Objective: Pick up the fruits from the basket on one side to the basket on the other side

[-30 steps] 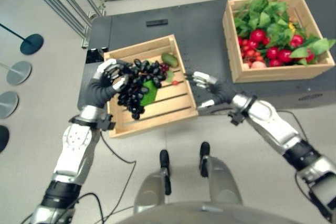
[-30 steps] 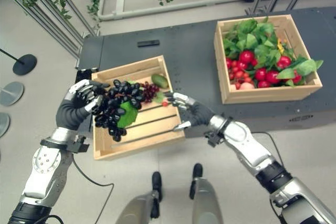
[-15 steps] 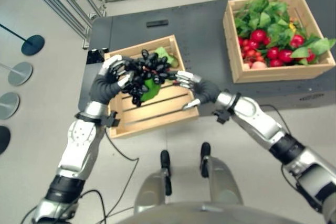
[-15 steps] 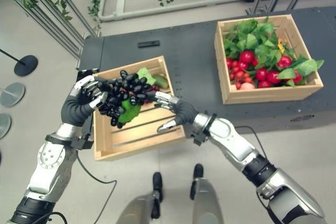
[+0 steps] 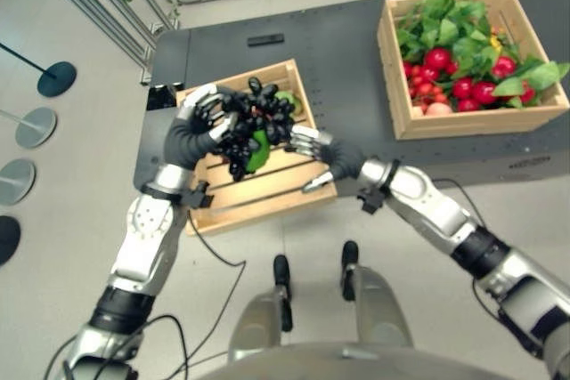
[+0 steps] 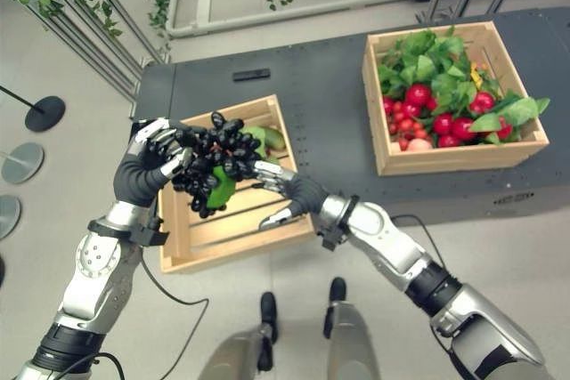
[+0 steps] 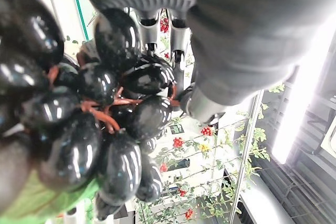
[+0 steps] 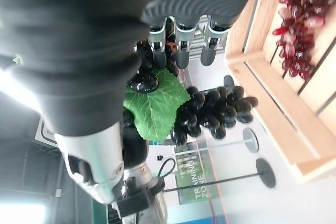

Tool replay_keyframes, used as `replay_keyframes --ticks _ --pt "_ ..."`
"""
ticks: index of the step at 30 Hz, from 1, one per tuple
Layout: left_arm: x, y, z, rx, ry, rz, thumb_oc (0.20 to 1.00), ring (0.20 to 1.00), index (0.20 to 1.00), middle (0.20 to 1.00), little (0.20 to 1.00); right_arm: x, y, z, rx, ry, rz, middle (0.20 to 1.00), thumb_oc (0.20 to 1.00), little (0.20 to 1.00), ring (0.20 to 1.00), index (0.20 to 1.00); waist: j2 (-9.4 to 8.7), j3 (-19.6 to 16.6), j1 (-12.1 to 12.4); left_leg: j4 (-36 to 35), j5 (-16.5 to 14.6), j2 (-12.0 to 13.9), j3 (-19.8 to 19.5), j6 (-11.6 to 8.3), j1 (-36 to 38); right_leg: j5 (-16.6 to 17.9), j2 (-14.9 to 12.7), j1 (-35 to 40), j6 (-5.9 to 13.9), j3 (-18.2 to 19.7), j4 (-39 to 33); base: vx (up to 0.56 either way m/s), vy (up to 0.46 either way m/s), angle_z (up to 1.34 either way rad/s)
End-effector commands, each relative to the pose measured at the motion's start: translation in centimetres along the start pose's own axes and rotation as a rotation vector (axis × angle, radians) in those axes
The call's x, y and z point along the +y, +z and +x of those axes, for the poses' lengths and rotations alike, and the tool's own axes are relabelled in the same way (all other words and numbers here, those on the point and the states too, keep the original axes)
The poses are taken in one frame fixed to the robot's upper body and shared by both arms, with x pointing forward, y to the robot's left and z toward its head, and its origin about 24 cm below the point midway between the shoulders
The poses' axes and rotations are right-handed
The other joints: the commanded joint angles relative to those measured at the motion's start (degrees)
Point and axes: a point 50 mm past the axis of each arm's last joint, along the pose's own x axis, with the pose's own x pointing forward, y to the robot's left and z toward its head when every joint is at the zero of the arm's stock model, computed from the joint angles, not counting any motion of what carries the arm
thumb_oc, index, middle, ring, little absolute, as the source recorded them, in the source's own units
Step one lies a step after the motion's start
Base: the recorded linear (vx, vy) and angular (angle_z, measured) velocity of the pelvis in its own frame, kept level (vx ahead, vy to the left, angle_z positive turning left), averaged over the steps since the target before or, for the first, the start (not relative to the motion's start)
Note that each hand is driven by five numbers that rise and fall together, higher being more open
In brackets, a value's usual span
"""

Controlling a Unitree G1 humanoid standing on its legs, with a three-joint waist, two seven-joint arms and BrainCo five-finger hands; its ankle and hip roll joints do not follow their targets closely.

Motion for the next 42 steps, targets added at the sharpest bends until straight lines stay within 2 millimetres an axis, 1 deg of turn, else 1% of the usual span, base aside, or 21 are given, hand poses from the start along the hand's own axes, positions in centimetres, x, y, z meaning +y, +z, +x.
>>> replay_keyframes --ticks 1,7,13,17,21,25,26,31,32,33,35,38,39,40,41,42 --pt "-1.5 2.8 1.3 -0.178 -0.069 -0.036 0.200 0.200 0.200 0.200 0.200 2.2 4.3 3.2 -0.211 0.150 -0.026 1.000 1.000 1.000 1.000 1.000 -2.23 -2.0 0.1 2.3 -4.4 -3.8 1.1 3.67 0.3 1.1 0.9 3.4 5.25 2.5 -4.6 0.00 -0.006 -0.04" --pt "-1.7 3.1 1.5 -0.198 -0.080 -0.040 0.200 0.200 0.200 0.200 0.200 1.9 4.1 3.3 -0.222 0.111 -0.009 1.000 1.000 1.000 1.000 1.000 -2.23 -2.0 0.0 2.6 -4.6 -3.7 1.1 3.68 0.1 1.1 0.8 3.2 5.23 2.5 -4.5 0.00 -0.001 -0.01" --pt "-1.9 3.3 1.7 -0.212 -0.089 -0.045 0.200 0.200 0.200 0.200 0.200 1.7 4.1 3.3 -0.209 0.107 -0.046 1.000 1.000 1.000 1.000 1.000 -2.22 -2.1 -0.1 2.7 -4.7 -3.7 1.2 3.71 -0.1 1.2 0.7 3.0 5.32 2.7 -4.5 0.00 0.000 0.00" --pt "-2.3 3.5 1.9 -0.225 -0.105 -0.054 0.200 0.200 0.200 0.200 0.200 0.7 3.7 2.9 -0.197 0.044 -0.057 1.000 1.000 1.000 1.000 1.000 -2.17 -2.2 -0.3 2.9 -4.8 -3.8 1.3 3.76 -0.2 1.3 0.6 2.9 5.36 2.7 -4.4 0.00 0.000 0.00" --pt "-2.3 3.5 2.0 -0.230 -0.104 -0.056 0.200 0.200 0.200 0.200 0.200 0.2 3.7 2.5 -0.199 0.015 -0.062 1.000 1.000 1.000 1.000 1.000 -2.18 -2.3 -0.3 3.0 -4.9 -3.8 1.4 3.80 -0.3 1.3 0.7 2.8 5.39 2.8 -4.5 0.00 0.000 0.00" --pt "-2.2 3.4 1.9 -0.227 -0.093 -0.057 0.200 0.200 0.200 0.200 0.200 -0.7 3.6 1.3 -0.197 -0.042 -0.073 1.000 1.000 1.000 1.000 1.000 -2.17 -2.4 -0.6 3.0 -5.0 -3.8 1.4 3.88 -0.2 1.3 0.7 2.7 5.43 2.9 -4.2 0.00 0.000 0.00" --pt "-2.2 3.4 1.9 -0.227 -0.094 -0.057 0.200 0.200 0.200 0.200 0.200 -0.8 3.6 1.3 -0.196 -0.043 -0.073 1.000 1.000 1.000 1.000 1.000 -2.16 -2.5 -0.5 3.0 -5.0 -3.8 1.4 3.88 -0.2 1.3 0.7 2.7 5.43 2.9 -4.2 0.00 0.000 0.00" --pt "-1.9 3.3 1.8 -0.224 -0.080 -0.054 0.200 0.200 0.200 0.200 0.200 -2.6 3.2 -0.7 -0.202 -0.171 -0.060 1.000 1.000 1.000 1.000 1.000 -2.14 -2.8 -0.8 2.8 -4.9 -3.9 1.3 3.86 -0.2 1.3 0.7 2.9 5.53 2.7 -4.4 0.00 0.000 0.00" --pt "-1.9 3.3 1.8 -0.224 -0.081 -0.055 0.200 0.200 0.200 0.200 0.200 -2.6 3.2 -0.8 -0.202 -0.172 -0.060 1.000 1.000 1.000 1.000 1.000 -2.14 -2.8 -0.7 2.8 -4.9 -3.9 1.3 3.86 -0.2 1.3 0.7 2.9 5.53 2.7 -4.4 0.00 0.000 0.00" --pt "-1.8 3.2 1.7 -0.224 -0.075 -0.058 0.200 0.200 0.200 0.200 0.200 -3.2 3.2 -1.4 -0.211 -0.213 -0.056 1.000 1.000 1.000 1.000 1.000 -2.11 -2.9 -0.8 2.7 -4.8 -3.9 1.2 3.90 -0.2 1.3 0.7 2.9 5.54 2.7 -4.3 0.00 0.000 0.00" --pt "-1.8 3.2 1.7 -0.227 -0.071 -0.061 0.200 0.200 0.200 0.200 0.200 -3.8 3.4 -1.9 -0.235 -0.269 -0.048 1.000 1.000 1.000 1.000 1.000 -2.04 -3.0 -0.9 2.7 -4.8 -3.9 1.1 3.94 -0.1 1.3 0.7 2.9 5.56 2.6 -4.3 0.00 0.000 0.00" --pt "-1.8 3.2 1.7 -0.226 -0.066 -0.066 0.200 0.200 0.200 0.200 0.200 -4.2 3.5 -2.2 -0.259 -0.308 -0.035 1.000 1.000 1.000 1.000 1.000 -2.00 -3.0 -0.9 2.5 -4.8 -3.9 1.1 3.95 0.0 1.3 0.6 3.0 5.55 2.5 -4.4 0.00 0.000 0.00" --pt "-1.7 3.1 1.7 -0.226 -0.058 -0.071 0.200 0.200 0.200 0.200 0.200 -4.5 3.5 -2.4 -0.284 -0.351 -0.017 1.000 1.000 1.000 1.000 1.000 -1.94 -3.2 -1.0 2.3 -4.8 -4.0 1.1 3.97 0.1 1.3 0.7 3.0 5.55 2.5 -4.5 0.00 0.000 0.00" --pt "-1.7 3.1 1.7 -0.226 -0.058 -0.071 0.200 0.200 0.200 0.200 0.200 -4.5 3.5 -2.4 -0.284 -0.351 -0.017 1.000 1.000 1.000 1.000 1.000 -1.94 -3.2 -1.0 2.3 -4.8 -4.0 1.1 3.97 0.1 1.3 0.7 3.0 5.55 2.5 -4.5 0.00 0.000 0.00" --pt "-1.8 3.1 1.7 -0.223 -0.055 -0.076 0.200 0.200 0.200 0.200 0.200 -4.6 3.8 -2.4 -0.310 -0.377 -0.015 1.000 1.000 1.000 1.000 1.000 -1.84 -3.3 -1.0 2.2 -4.8 -4.0 1.1 3.97 0.1 1.2 0.7 3.1 5.57 2.5 -4.6 0.00 0.000 0.00" --pt "-1.8 3.0 1.7 -0.223 -0.051 -0.080 0.200 0.200 0.200 0.200 0.200 -4.8 3.6 -2.4 -0.323 -0.405 0.006 1.000 1.000 1.000 1.000 1.000 -1.78 -3.4 -1.0 2.2 -4.8 -4.0 1.2 3.98 0.2 1.3 0.7 3.1 5.58 2.5 -4.6 0.00 0.000 0.00"
